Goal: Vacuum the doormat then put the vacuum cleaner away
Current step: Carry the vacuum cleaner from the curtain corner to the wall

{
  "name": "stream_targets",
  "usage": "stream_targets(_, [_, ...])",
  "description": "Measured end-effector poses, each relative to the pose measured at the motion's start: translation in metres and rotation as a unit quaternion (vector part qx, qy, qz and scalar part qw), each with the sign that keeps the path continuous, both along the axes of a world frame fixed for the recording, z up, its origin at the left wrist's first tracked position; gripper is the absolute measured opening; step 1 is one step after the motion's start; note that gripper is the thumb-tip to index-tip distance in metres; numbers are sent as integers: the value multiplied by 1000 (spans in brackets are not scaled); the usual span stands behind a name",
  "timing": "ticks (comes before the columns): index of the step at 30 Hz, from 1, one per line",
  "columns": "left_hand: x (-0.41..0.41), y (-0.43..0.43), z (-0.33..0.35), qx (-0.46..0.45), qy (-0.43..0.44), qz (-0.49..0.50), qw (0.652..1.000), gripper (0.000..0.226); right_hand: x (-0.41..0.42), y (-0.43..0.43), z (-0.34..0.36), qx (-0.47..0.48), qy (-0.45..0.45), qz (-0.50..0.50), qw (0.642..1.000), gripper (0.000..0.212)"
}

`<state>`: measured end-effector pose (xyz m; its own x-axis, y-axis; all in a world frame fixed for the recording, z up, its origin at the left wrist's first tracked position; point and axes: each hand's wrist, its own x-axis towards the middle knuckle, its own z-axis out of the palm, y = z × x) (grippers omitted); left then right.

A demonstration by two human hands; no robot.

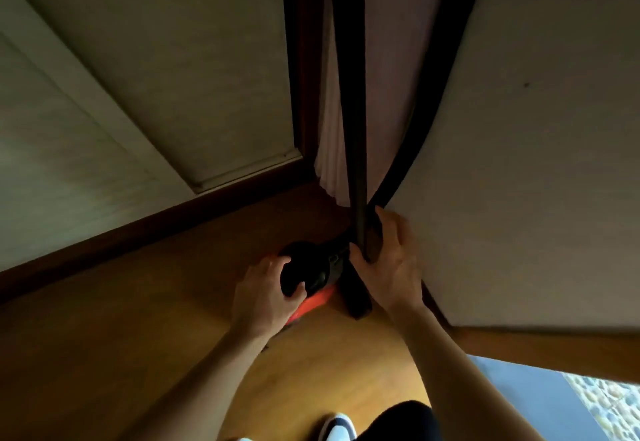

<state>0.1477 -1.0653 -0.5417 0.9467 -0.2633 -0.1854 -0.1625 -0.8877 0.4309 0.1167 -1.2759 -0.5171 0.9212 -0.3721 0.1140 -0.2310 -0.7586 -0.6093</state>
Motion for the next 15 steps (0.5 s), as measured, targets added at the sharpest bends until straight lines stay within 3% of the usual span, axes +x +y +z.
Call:
stream_targets(8, [31, -13, -120, 35, -29, -27, 999, 58, 50, -28, -89, 11, -129, -19, 991, 78])
stream_targets(15, [51, -23, -160, 13, 36, 11, 999, 46, 92, -31, -121, 146, -170, 21, 974, 69])
